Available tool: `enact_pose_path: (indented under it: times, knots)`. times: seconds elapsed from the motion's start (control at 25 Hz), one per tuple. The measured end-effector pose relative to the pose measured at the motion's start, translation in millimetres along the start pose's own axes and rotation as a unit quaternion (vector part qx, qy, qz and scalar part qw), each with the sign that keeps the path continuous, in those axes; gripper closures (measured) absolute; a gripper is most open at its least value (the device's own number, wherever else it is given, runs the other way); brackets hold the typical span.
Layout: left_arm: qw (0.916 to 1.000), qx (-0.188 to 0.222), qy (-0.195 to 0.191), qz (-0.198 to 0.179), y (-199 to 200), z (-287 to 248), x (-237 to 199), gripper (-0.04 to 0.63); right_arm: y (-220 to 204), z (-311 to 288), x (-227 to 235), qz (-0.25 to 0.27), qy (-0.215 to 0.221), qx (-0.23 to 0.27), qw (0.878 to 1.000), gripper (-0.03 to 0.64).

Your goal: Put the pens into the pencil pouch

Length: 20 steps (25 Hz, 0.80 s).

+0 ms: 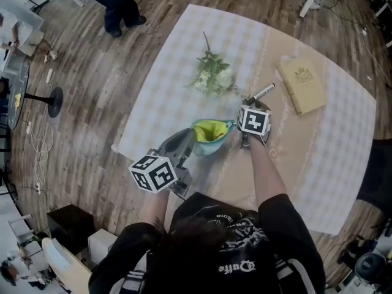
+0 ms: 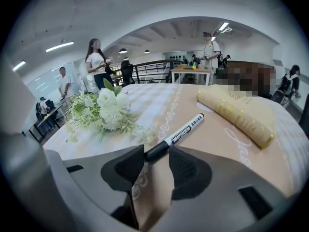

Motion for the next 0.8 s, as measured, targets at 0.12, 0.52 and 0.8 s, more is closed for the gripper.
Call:
enact_pose_path:
  times: [0.12,0.52,0.8]
  knots:
    - [1.0000,0.001,0.002,-0.002,-0.7,1.8,-0.6,0.551,-0.5,0.3,3.2,-0.006,0.003,-0.003,1.000,0.456]
    - [0.9999,0.007,0.005,-0.007,-3.2,10.2,4.8,0.551,-8.4,10.3,18.9,-0.089,-0.003,-0.016,0.996,0.531]
    - [0.9999,0.007,0.000,-0.008,-5.9,16.0,9.1,0.551,-21.5,27.3,30.4,-0.115,-0.010,-0.017,0.993,0.546]
Point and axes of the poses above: the fingertips, and each gripper's own axes: z backward along the fingers, x to its right, y out of its top, the point moved 8 cm from there along z, backward along the fingers, and after that the axes turned 6 degrees about z, right-handed, at the moved point
